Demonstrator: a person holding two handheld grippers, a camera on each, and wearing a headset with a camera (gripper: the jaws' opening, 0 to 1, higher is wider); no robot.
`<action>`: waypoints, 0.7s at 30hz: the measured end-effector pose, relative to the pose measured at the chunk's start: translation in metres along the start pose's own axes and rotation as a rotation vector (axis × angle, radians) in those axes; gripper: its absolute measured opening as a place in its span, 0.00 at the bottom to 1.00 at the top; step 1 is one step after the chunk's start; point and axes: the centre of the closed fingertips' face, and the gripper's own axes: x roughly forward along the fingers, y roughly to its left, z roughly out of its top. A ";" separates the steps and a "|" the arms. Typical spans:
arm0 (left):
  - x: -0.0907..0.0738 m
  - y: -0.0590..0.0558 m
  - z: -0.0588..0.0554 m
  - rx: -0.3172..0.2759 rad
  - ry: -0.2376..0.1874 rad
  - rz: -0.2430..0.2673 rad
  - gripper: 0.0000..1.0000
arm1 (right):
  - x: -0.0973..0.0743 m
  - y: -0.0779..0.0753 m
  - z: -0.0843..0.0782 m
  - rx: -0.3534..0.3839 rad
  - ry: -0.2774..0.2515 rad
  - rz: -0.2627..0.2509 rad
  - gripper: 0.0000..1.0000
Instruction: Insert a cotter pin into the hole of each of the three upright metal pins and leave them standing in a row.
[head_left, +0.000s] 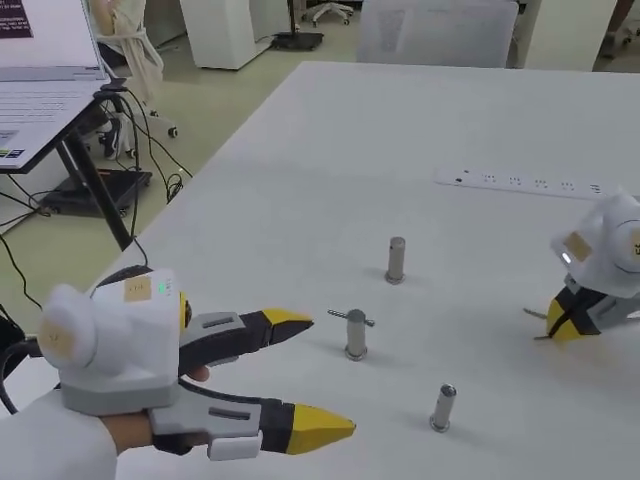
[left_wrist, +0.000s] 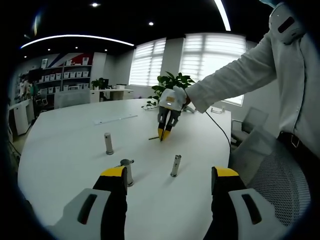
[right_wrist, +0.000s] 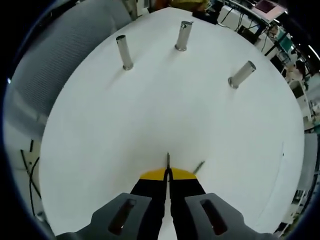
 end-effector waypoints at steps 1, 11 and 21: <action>0.000 -0.001 0.001 0.000 -0.002 -0.001 0.68 | -0.002 0.002 0.002 0.010 -0.010 -0.002 0.02; 0.005 -0.009 0.011 0.028 -0.024 -0.026 0.67 | -0.031 0.013 0.029 0.096 -0.070 -0.062 0.02; 0.012 -0.019 0.020 0.063 -0.041 -0.057 0.66 | -0.058 0.033 0.063 0.167 -0.095 -0.080 0.02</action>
